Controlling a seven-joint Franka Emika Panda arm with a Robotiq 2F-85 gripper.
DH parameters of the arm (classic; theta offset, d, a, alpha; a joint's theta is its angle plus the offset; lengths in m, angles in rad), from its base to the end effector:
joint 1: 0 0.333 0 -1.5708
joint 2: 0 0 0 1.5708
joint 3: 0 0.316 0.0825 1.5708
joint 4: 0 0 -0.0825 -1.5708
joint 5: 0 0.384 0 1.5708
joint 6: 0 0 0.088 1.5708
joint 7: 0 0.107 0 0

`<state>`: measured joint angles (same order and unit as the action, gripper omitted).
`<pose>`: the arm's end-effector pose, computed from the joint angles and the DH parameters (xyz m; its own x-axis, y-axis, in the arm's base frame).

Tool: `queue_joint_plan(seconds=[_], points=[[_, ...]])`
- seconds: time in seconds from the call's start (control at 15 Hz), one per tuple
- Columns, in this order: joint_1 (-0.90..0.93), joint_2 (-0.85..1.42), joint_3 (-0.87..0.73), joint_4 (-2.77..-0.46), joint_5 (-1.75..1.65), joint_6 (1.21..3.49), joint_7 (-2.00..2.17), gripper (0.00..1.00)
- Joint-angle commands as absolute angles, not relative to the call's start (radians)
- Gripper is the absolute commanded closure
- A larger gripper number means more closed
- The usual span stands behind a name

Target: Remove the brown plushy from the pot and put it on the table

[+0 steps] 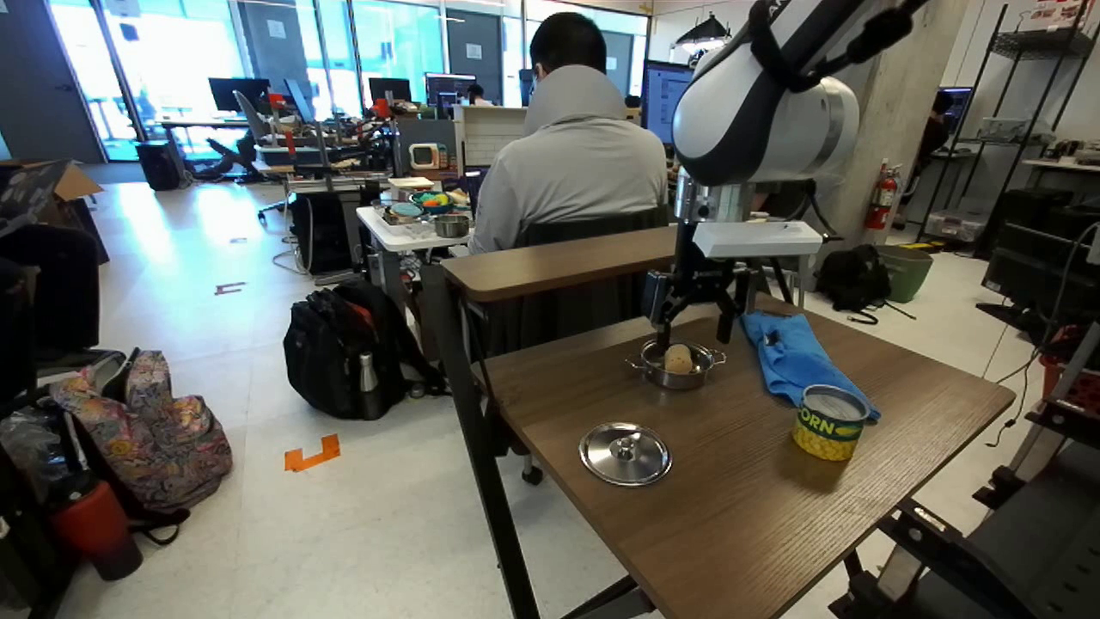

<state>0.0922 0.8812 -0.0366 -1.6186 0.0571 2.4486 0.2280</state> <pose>0.6736 0.0400 0.1011 0.9779 -0.2031 -0.0504 -0.2031 -0.9791 0.0055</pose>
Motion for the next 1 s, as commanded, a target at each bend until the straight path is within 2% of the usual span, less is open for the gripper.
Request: queue_joint_plan(seconds=[0.0,0.53,0.73,0.87,0.93], points=[[0.109,0.925,-0.054,-1.539,0.037,2.401,0.251,0.35],[0.125,0.991,-0.07,-1.456,0.007,2.378,0.269,0.94],[0.139,1.021,-0.081,-1.42,-0.009,2.363,0.286,0.99],[0.144,1.029,-0.085,-1.4,-0.015,2.337,0.293,0.96],[0.143,1.033,-0.085,-1.391,-0.016,2.331,0.294,0.97]])
